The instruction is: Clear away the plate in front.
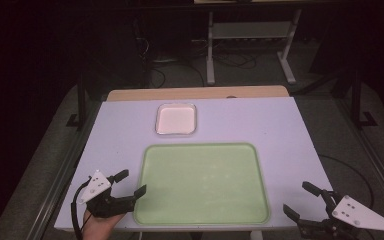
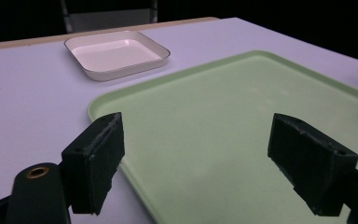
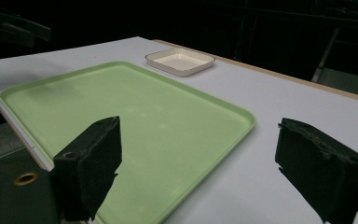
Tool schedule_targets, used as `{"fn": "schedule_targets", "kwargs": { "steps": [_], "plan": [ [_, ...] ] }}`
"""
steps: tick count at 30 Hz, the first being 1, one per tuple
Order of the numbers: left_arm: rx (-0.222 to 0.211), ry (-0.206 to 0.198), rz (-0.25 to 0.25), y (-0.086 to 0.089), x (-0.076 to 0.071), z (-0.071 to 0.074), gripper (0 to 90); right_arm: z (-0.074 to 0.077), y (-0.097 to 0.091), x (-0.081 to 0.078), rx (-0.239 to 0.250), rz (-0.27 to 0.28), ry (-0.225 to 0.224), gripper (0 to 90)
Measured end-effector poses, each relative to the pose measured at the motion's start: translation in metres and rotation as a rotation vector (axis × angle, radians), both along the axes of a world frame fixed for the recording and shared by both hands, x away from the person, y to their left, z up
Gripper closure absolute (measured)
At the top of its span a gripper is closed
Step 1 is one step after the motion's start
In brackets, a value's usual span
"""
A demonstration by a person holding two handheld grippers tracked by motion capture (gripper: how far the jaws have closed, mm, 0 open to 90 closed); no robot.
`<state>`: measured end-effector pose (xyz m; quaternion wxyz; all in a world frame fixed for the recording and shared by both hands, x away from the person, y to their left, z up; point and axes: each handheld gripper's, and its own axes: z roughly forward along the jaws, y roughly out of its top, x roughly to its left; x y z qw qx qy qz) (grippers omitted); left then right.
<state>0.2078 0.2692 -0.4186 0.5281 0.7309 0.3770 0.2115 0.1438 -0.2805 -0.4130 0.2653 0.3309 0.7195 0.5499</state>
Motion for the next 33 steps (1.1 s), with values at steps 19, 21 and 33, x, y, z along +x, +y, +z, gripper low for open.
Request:
{"fn": "schedule_targets", "kwargs": {
  "steps": [19,21,33],
  "plan": [
    [-0.002,0.031,-0.028,-0.008,0.025,0.018,17.4,0.001,-0.002,-0.003,0.008,-0.008,-0.008,13.6],
    [0.005,0.028,-0.034,-0.009,0.027,0.020,17.3,0.001,-0.002,-0.003,0.008,-0.011,-0.007,13.6],
    [0.016,0.024,-0.049,-0.011,0.048,0.032,17.2,0.002,-0.004,-0.003,0.010,-0.016,-0.015,13.6]
  ]
}}
